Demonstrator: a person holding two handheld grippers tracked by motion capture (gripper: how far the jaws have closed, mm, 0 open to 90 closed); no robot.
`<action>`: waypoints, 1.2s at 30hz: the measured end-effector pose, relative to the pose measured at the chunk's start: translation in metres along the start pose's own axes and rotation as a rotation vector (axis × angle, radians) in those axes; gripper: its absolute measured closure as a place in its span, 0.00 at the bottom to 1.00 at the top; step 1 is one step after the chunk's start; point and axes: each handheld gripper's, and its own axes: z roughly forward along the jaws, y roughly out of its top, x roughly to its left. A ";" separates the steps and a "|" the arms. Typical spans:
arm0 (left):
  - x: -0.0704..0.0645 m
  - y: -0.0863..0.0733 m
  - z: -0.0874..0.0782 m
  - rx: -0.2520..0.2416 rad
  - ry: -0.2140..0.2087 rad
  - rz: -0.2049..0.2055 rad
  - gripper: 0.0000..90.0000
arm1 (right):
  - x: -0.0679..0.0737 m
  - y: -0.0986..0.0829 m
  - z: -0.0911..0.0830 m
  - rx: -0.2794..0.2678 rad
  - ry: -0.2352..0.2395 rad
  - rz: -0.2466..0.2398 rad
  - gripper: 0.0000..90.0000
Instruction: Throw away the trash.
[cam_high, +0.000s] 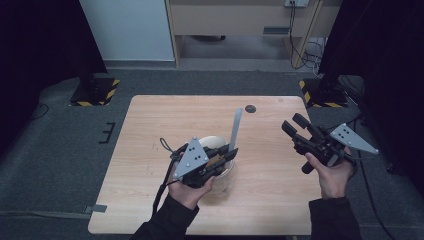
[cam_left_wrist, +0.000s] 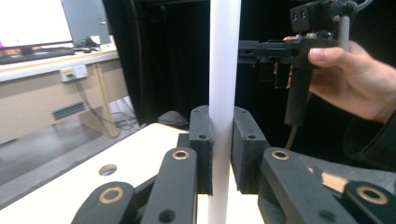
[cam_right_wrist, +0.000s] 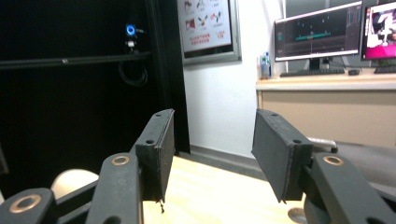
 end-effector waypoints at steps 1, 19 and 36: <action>0.004 -0.007 -0.002 0.017 0.008 -0.001 0.89 | -0.001 -0.004 0.002 0.014 -0.006 -0.007 0.53; 0.021 -0.046 -0.001 0.041 0.063 -0.037 0.83 | -0.005 -0.017 0.008 0.061 -0.009 -0.023 0.53; 0.049 -0.062 -0.081 0.040 0.196 -0.118 0.54 | -0.018 -0.032 0.006 0.123 -0.060 0.001 0.41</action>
